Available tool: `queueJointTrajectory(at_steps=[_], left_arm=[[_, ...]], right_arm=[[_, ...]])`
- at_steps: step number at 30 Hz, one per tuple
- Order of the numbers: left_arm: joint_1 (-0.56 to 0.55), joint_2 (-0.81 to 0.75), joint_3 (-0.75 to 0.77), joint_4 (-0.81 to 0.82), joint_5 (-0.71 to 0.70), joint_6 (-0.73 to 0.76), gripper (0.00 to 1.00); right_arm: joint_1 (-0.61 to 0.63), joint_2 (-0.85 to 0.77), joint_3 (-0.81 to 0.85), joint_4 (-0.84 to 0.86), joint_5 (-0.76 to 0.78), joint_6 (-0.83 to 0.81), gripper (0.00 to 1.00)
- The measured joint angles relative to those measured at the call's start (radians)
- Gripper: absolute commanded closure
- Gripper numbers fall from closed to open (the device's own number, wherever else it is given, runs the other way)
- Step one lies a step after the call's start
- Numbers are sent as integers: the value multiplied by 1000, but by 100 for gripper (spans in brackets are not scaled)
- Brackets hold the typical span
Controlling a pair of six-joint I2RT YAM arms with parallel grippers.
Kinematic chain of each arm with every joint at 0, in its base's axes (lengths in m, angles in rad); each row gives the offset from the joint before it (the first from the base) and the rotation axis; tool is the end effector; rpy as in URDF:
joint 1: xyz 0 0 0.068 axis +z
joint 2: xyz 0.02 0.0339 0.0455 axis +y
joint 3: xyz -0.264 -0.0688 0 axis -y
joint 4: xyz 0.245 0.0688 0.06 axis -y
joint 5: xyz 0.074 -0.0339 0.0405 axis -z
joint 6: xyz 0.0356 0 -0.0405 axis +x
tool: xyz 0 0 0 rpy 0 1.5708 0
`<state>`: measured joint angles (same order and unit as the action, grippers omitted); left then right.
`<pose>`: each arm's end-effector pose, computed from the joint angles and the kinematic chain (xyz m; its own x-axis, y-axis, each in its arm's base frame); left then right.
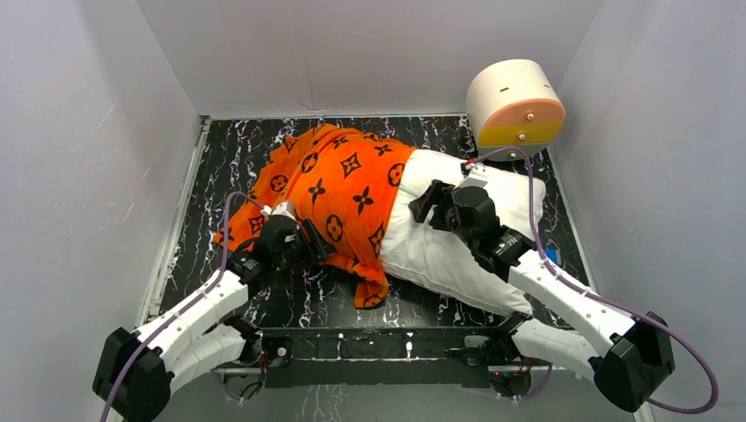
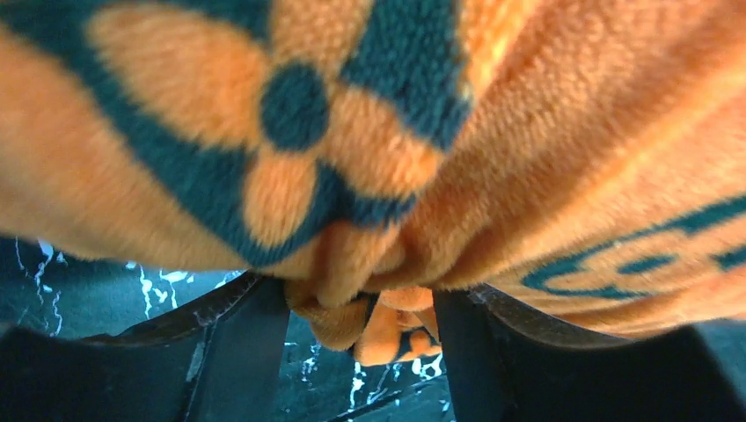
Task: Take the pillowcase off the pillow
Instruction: Remove the pillow from the pillowcase.
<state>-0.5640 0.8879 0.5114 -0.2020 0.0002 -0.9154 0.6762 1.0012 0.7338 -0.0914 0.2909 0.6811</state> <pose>0.1649 -0.1043 0.2241 -0.7056 -0.4918 -0.5102 -0.0405 0.7468 -0.6639 0.1866 0.1366 0.2910 -0.4584 0.4056 -0.7908 -0.1306 0.8494 0.5113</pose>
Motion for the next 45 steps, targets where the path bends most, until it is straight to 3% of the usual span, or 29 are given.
queueJointTrajectory(at_steps=[2, 4, 5, 10, 17, 20, 23, 31, 38, 45], left_arm=[[0, 47, 0, 29, 10, 7, 71], [0, 58, 0, 38, 4, 22, 96], [0, 52, 0, 37, -6, 23, 100], [-3, -45, 0, -29, -96, 39, 100], [-10, -190, 81, -280, -309, -2, 100], [-10, -259, 143, -379, -393, -2, 100], [-9, -311, 180, -439, -450, 29, 100], [3, -241, 191, -417, -365, 143, 100], [6, -219, 191, -409, -333, 164, 100], [6, -233, 199, -430, -332, 172, 100]], right_arm=[[0, 1, 0, -1, 0, -4, 22], [0, 4, 0, -1, 2, -7, 23], [0, 6, 0, -1, 3, -8, 23], [0, 20, 1, 12, 22, -11, 27], [-2, 34, 0, 42, 51, -23, 36], [-11, 27, -14, 71, 31, -53, 35], [-14, 4, -31, 97, -2, -96, 27], [-31, -200, -151, 144, -235, -295, 11], [-23, -299, -217, 167, -549, -399, 8], [124, -239, -186, 148, -503, -467, 7]])
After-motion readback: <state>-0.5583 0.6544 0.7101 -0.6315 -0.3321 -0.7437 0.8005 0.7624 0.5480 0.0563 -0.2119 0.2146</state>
